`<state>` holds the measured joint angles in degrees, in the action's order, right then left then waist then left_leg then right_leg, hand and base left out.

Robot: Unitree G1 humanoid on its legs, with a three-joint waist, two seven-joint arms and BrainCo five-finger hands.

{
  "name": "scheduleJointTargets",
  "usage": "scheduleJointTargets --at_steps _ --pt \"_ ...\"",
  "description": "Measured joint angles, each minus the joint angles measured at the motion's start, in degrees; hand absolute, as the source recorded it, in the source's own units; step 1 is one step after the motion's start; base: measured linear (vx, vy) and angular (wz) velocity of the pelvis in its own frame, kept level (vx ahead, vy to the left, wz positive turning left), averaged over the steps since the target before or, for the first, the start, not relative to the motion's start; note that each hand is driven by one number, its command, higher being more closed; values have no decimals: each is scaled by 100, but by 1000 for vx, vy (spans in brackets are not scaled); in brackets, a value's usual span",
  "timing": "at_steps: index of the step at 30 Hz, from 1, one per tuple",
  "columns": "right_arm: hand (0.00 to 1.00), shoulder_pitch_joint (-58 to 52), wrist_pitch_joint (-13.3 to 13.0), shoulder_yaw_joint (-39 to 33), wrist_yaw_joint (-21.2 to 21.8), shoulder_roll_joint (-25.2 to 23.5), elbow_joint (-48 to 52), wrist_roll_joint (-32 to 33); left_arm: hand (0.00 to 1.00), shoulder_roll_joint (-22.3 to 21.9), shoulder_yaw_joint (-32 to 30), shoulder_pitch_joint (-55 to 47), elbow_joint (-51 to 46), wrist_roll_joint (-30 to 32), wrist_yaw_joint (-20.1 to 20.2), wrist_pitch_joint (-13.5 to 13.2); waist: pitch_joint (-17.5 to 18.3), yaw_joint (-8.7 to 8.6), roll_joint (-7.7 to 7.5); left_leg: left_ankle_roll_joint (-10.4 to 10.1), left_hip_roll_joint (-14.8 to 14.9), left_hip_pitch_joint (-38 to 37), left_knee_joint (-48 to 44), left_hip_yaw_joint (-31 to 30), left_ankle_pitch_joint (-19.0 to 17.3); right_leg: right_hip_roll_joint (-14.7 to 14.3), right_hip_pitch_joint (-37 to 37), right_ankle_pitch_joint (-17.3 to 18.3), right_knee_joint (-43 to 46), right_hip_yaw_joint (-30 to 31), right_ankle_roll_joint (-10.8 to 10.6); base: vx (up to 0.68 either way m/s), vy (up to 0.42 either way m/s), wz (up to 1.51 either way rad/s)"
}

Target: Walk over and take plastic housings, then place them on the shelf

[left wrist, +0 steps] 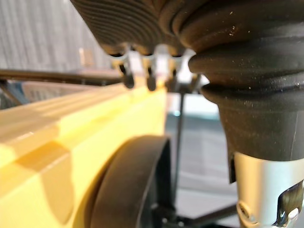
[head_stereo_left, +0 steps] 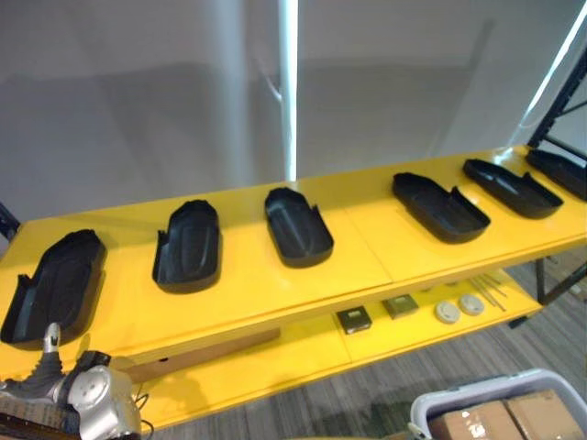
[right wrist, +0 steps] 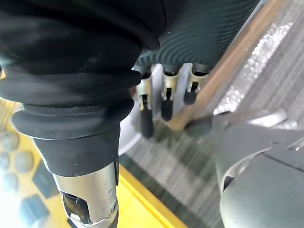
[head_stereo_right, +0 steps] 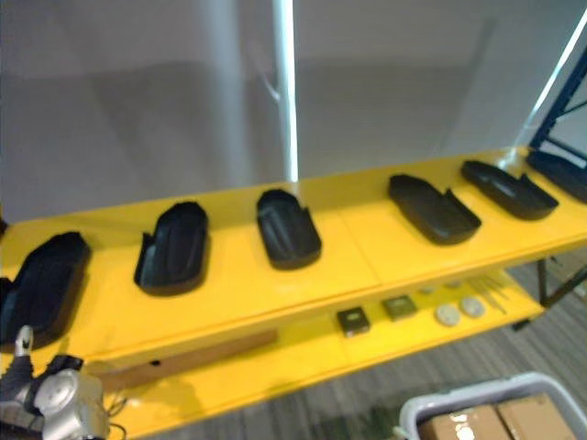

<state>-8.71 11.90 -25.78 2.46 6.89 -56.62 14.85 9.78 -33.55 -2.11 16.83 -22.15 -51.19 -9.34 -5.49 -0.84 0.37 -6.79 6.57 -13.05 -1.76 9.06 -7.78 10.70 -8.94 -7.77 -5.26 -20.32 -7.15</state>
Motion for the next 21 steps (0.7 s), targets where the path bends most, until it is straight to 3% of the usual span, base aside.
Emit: scheduleJointTargets --at_steps 7,14,18,21 --pt "0 -2 31 -17 1 2 0 -2 0 172 4 220 0 4 -36 234 -4 -4 9 -3 3 -4 23 14 0 -7 22 -5 1 6 -7 0 0 0" --pt "0 -1 -60 -21 22 2 14 4 0 260 26 301 -2 34 -36 263 -25 -13 43 -3 5 -4 22 36 -8 -11 40 -5 0 28 -7 0 0 0" --pt "0 -44 -571 99 104 -23 60 14 0 345 18 288 -156 72 -38 287 -56 -7 94 1 3 -4 17 69 -13 -10 63 -5 0 60 -7 -2 2 -4" --pt "0 -117 -1025 296 -328 -90 591 4 0 344 13 253 -373 75 -38 298 -83 -10 142 0 2 0 18 93 -16 -12 89 -6 1 89 -8 -3 7 -3"
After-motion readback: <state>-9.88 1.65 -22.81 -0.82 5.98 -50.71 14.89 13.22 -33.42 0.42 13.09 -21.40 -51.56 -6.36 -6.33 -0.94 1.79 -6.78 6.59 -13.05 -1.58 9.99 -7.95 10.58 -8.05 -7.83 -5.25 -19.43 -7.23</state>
